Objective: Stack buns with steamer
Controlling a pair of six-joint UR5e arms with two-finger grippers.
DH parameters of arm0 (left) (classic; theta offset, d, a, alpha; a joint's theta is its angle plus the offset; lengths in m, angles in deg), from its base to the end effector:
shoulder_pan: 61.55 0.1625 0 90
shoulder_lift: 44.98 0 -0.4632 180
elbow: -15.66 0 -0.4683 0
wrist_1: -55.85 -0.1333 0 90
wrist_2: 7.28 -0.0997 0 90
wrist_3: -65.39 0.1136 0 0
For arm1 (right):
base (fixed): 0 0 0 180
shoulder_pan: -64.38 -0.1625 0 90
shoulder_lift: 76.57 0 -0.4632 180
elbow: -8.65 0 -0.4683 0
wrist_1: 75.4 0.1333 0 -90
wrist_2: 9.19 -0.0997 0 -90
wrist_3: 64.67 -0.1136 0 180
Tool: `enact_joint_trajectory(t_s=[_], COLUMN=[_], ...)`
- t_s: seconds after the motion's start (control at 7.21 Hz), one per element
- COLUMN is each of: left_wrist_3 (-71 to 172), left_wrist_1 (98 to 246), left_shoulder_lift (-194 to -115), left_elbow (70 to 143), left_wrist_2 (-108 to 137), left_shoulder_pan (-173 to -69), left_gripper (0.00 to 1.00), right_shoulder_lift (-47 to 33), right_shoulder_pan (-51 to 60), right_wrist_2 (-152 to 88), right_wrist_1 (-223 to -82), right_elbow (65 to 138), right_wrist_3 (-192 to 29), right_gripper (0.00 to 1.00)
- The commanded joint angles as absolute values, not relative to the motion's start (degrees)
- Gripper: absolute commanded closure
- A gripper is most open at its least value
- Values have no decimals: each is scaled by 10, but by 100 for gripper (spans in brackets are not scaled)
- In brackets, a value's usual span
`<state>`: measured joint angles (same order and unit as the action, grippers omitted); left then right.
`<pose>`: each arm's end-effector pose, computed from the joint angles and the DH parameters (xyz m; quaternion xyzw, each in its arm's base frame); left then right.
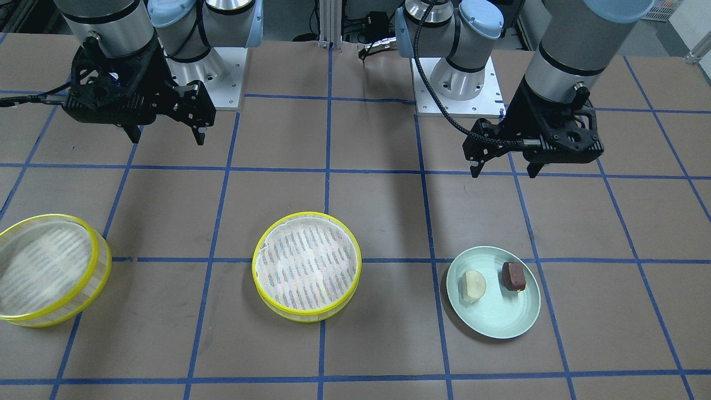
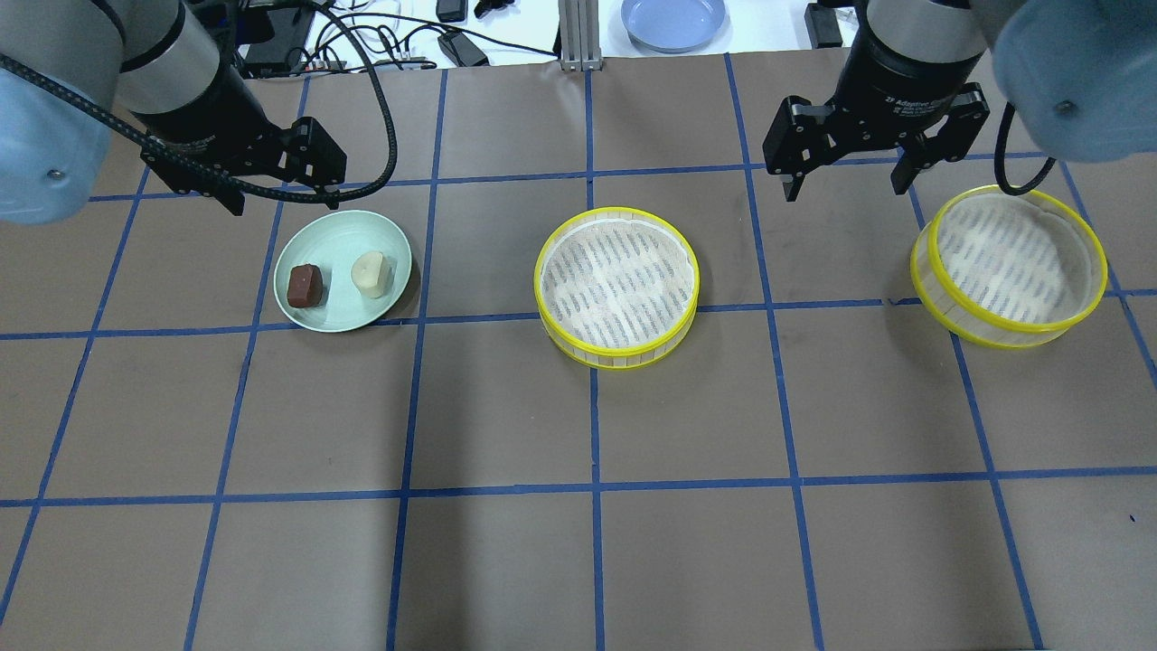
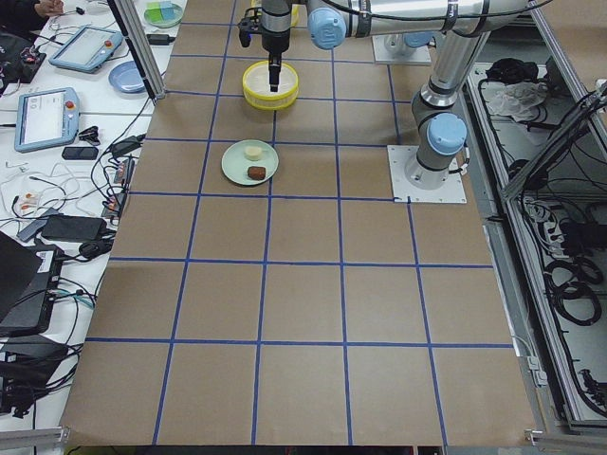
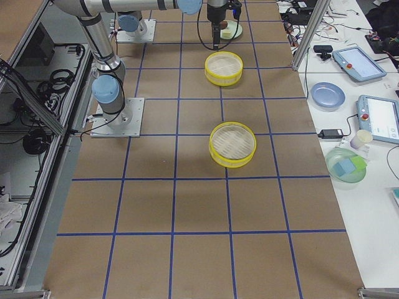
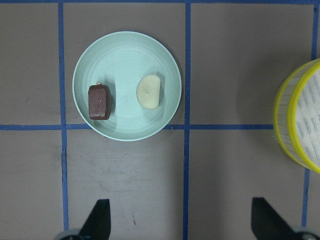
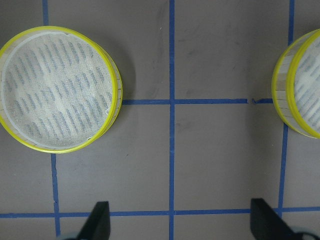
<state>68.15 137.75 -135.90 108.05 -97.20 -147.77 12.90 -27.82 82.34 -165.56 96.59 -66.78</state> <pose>-0.0947 -0.5913 0.4937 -0.0089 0.9991 -0.0418 0.0017 0.1523 -0.5700 0.5276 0.0006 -0.9998 0.0152 0.0128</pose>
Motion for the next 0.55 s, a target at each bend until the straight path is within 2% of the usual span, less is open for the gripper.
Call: enact_joint_trajectory(t_s=[0.0,0.42], left_wrist_3=[682,688], left_wrist_1=[1380,1381], left_shoulder_lift=[-1353,-1359], left_elbow=[1080,1084], left_wrist_2=[-973,-972], left_shoulder_pan=[-1478,-1470], left_gripper=[0,0], right_shoulder_lift=[129,124], right_shoulder_pan=[-278,-259], right_wrist_2=[823,820], right_wrist_1=[-1656,-1663], right_elbow=[966,965], right_wrist_3=[-668,-655], right_gripper=[0,0])
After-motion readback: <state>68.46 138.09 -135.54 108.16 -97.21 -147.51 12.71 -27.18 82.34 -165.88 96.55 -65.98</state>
